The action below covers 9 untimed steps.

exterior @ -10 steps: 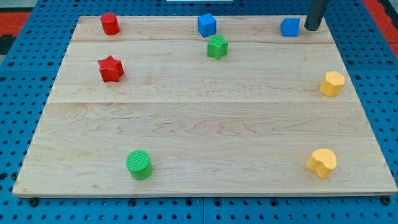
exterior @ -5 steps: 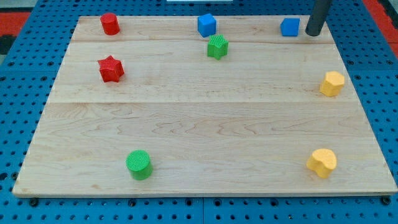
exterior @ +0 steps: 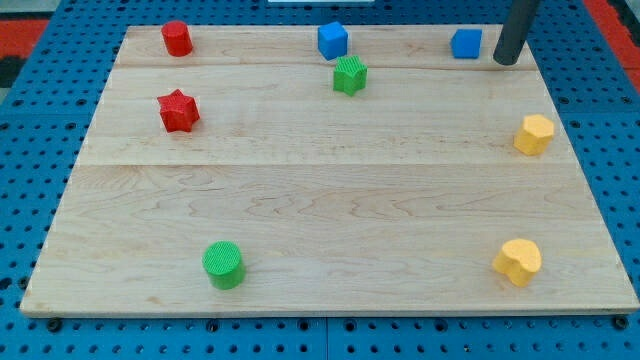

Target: Push the red star up and right

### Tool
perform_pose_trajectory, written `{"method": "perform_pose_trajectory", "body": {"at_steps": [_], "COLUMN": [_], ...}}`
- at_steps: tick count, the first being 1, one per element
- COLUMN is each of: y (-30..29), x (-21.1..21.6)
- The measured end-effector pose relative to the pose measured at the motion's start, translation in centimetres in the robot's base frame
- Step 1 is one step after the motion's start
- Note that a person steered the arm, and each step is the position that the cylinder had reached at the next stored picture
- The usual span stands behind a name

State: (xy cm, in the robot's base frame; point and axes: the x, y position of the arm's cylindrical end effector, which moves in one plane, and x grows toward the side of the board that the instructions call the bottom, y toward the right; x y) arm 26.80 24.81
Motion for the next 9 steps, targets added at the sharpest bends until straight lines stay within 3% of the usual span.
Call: {"method": "perform_pose_trajectory", "body": {"at_steps": [2,4,6,8,9], "y": [-0.3,-5.4,-18.4,-37.8,-43.8], "x": [1.1,2.7,12.3,14.5,12.0]}}
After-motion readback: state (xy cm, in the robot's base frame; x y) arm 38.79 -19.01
